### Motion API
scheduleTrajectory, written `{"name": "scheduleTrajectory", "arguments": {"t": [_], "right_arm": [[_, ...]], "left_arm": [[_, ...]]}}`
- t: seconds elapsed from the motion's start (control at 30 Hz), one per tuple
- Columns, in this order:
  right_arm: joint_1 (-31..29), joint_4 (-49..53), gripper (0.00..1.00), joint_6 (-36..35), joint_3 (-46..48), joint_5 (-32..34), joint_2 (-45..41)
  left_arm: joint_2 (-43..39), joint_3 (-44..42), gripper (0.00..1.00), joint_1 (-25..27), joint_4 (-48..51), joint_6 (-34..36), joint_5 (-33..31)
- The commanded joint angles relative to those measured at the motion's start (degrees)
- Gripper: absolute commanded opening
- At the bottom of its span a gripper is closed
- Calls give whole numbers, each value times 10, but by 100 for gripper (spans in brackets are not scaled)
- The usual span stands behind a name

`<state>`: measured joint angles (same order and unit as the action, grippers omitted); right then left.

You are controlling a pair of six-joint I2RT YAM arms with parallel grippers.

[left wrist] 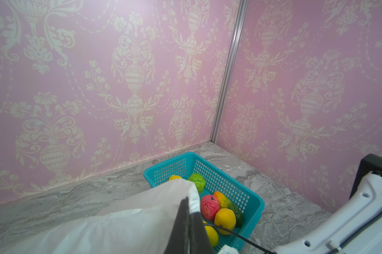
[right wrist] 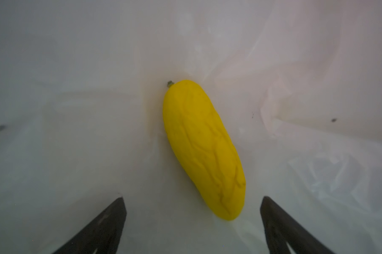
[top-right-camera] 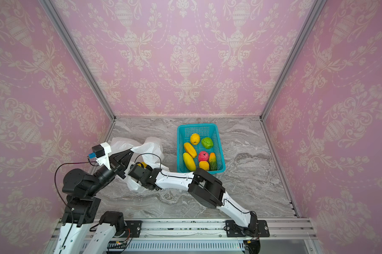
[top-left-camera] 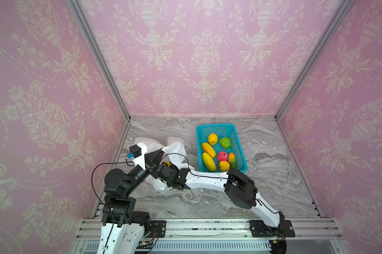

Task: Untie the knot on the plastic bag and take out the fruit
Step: 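Lower the right gripper toward the yellow papaya while the left gripper lifts the bag rim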

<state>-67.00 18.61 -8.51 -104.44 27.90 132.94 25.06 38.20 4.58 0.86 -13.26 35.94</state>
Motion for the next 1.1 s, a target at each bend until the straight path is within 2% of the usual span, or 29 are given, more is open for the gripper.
{"name": "scheduleTrajectory", "arguments": {"t": [0.0, 0.2, 0.37, 0.5, 0.57, 0.7, 0.83, 0.93, 1.07], "right_arm": [[13, 39, 96, 27, -23, -47, 6], [44, 51, 89, 43, -23, -98, 13], [49, 50, 72, 38, -28, -131, 23], [49, 42, 52, 37, -26, -144, 21], [49, 33, 47, 41, -16, -146, 12], [42, 14, 46, 87, 18, -128, -37], [17, -41, 54, 165, 85, -70, -116], [10, -111, 63, 255, 146, -70, -162], [16, -179, 73, 364, 177, -65, -175]], "left_arm": [[-5, -1, 0, 1, -19, -7, 14], [-4, -1, 0, 1, -20, -7, 14], [-4, -1, 0, 1, -19, -7, 12], [-4, -1, 0, 1, -18, -7, 10], [-4, 0, 0, 0, -17, -6, 8], [-1, 7, 0, 1, 12, 13, -31], [5, 19, 0, 0, 56, 39, -102], [12, 21, 0, 0, 57, 39, -98], [13, 18, 0, 1, 50, 34, -83]]}}
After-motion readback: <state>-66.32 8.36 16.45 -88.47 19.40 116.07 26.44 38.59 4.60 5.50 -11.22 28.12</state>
